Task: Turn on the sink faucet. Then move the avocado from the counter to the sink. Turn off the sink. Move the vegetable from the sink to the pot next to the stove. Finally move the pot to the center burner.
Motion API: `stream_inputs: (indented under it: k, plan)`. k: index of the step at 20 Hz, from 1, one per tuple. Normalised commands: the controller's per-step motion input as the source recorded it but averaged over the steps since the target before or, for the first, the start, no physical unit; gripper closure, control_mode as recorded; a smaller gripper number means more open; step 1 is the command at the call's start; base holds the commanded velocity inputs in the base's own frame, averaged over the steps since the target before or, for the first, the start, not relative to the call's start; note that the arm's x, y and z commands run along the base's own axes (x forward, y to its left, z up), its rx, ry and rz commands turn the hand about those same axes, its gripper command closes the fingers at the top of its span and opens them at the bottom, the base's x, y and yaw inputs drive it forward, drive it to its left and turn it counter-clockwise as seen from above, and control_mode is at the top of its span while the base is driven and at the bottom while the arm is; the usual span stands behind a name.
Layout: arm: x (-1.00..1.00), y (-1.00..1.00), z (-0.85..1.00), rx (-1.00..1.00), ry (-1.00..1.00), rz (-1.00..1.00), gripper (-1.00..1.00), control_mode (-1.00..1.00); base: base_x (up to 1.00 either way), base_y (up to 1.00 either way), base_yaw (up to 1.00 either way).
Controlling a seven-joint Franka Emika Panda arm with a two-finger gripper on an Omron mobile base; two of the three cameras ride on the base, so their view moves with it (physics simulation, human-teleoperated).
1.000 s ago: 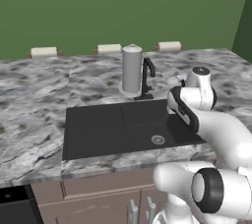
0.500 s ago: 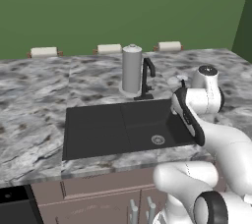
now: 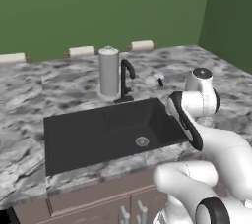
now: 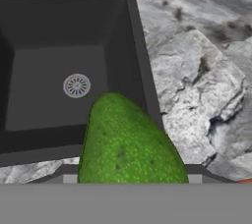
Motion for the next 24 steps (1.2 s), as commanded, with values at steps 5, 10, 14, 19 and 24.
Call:
stream_inputs:
  k: [5, 10, 14, 19, 24]
  plan:
    - [0.00, 0.00, 0.00, 0.00, 0.00, 0.00, 1.00, 1.00, -0.07, -0.10, -0.58]
    - [0.00, 0.00, 0.00, 0.00, 0.00, 0.00, 1.00, 1.00, -0.01, -0.12, -0.60]
    - [0.00, 0.00, 0.00, 0.00, 0.00, 0.00, 1.00, 1.00, 0.00, -0.28, -0.58]
    - [0.00, 0.00, 0.00, 0.00, 0.00, 0.00, 1.00, 1.00, 0.00, -0.32, -0.59]
    - [0.00, 0.00, 0.00, 0.00, 0.00, 0.00, 1.00, 1.00, 0.00, -0.32, -0.62]
